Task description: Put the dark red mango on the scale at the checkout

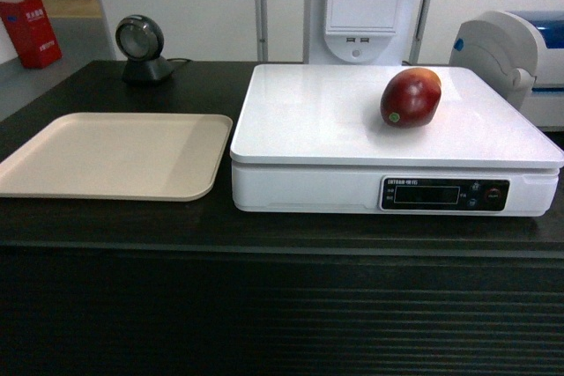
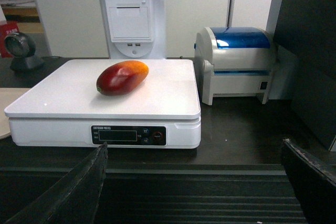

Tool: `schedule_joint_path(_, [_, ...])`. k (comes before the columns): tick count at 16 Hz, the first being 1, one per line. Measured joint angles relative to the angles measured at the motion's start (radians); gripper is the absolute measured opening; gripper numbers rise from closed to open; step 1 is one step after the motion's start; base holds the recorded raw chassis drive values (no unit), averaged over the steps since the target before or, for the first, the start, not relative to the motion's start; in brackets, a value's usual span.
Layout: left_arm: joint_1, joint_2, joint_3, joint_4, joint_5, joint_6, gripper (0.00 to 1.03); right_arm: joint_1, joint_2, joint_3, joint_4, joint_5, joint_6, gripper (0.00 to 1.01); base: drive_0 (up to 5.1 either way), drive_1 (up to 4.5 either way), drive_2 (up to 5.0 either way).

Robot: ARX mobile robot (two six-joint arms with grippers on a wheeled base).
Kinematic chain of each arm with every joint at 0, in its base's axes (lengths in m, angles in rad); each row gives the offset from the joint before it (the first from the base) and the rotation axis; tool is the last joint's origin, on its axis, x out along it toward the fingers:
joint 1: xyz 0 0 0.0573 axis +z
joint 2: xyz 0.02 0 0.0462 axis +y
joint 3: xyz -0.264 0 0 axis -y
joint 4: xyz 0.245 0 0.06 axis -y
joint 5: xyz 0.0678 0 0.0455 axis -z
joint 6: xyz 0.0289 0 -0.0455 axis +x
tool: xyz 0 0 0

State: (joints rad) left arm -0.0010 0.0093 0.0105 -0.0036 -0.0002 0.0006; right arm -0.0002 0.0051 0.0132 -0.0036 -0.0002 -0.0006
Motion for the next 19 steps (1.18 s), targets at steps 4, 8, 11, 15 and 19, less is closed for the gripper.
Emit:
schedule_joint_path(4, [0.000,0.000,0.000,0.000,0.000,0.000,0.98,0.000,0.000,0.000,0.000,0.000,0.000,0.98,0.0,0.00,0.0])
schedule_joint_path(8, [0.000,0.000,0.000,0.000,0.000,0.000,0.98,0.000,0.000,0.000,0.000,0.000,0.000,0.98,0.0,0.00,0.0])
schedule_joint_path(11, [0.000,0.000,0.000,0.001,0.000,0.000,0.98,0.000,0.000,0.000,0.001,0.000,0.000,0.98,0.0,0.00,0.0])
schedule_joint_path(15, [0.000,0.000,0.000,0.001,0.000,0.000,0.98,0.000,0.000,0.000,0.003,0.000,0.000,0.98,0.0,0.00,0.0])
schedule_joint_path(19, [0.000,0.000,0.000,0.000,0.000,0.000,0.98,0.000,0.000,0.000,0.000,0.000,0.000,0.98,0.0,0.00,0.0])
